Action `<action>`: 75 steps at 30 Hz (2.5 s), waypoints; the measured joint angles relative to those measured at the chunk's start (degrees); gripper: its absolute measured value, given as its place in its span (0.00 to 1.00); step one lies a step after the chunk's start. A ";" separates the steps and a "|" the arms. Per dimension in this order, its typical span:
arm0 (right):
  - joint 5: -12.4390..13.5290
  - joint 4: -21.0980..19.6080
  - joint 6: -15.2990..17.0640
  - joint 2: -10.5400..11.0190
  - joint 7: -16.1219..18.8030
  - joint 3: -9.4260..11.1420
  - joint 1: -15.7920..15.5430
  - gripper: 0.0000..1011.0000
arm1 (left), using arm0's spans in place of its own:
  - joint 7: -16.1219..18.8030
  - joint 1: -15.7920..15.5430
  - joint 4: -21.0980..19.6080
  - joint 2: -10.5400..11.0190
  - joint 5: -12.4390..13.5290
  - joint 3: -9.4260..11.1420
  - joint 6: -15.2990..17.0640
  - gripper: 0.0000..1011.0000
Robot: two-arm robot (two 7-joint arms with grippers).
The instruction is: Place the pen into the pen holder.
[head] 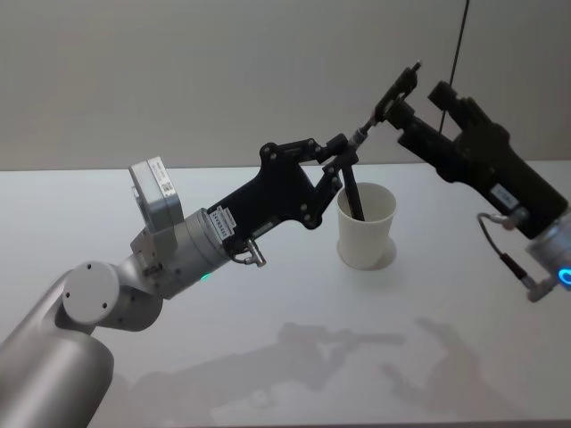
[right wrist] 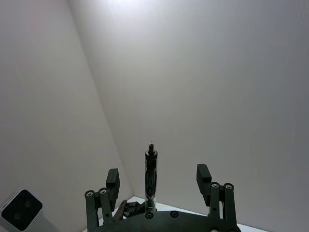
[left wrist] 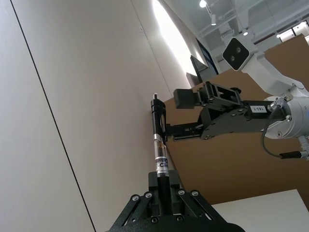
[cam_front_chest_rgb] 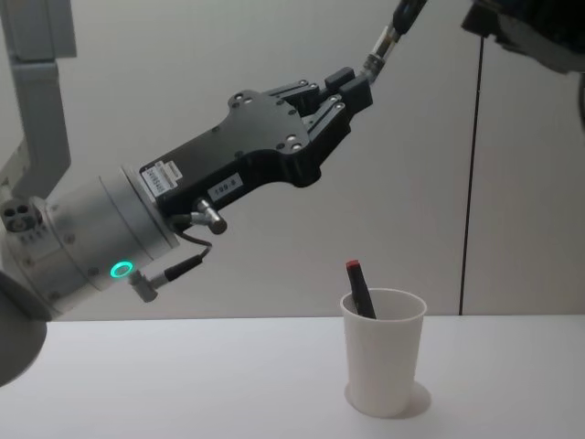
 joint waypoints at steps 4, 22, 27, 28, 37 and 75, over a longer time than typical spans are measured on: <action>-1.05 -0.78 0.72 -1.12 -2.48 -1.03 0.27 0.99 | 0.00 0.00 0.00 0.00 0.00 0.00 0.00 0.13; -4.65 -1.50 2.71 -4.78 -9.03 -4.53 1.84 0.67 | 0.01 0.00 0.00 0.00 0.00 0.00 0.00 0.13; -5.23 -1.29 3.03 -5.44 -10.18 -5.11 2.27 0.50 | 0.01 0.01 0.00 0.00 0.00 0.00 0.00 0.13; -5.35 -1.26 3.10 -5.60 -10.50 -5.24 2.38 0.48 | 0.01 0.01 0.00 0.00 0.00 0.00 0.00 0.13; -5.61 -1.11 3.36 -6.11 -11.96 -5.77 2.81 0.18 | 0.01 0.00 0.00 0.00 0.00 0.00 0.00 0.13; -4.77 -0.82 1.67 -5.49 -14.75 -6.08 3.61 0.12 | 0.01 0.01 0.00 0.00 0.00 0.00 0.00 0.99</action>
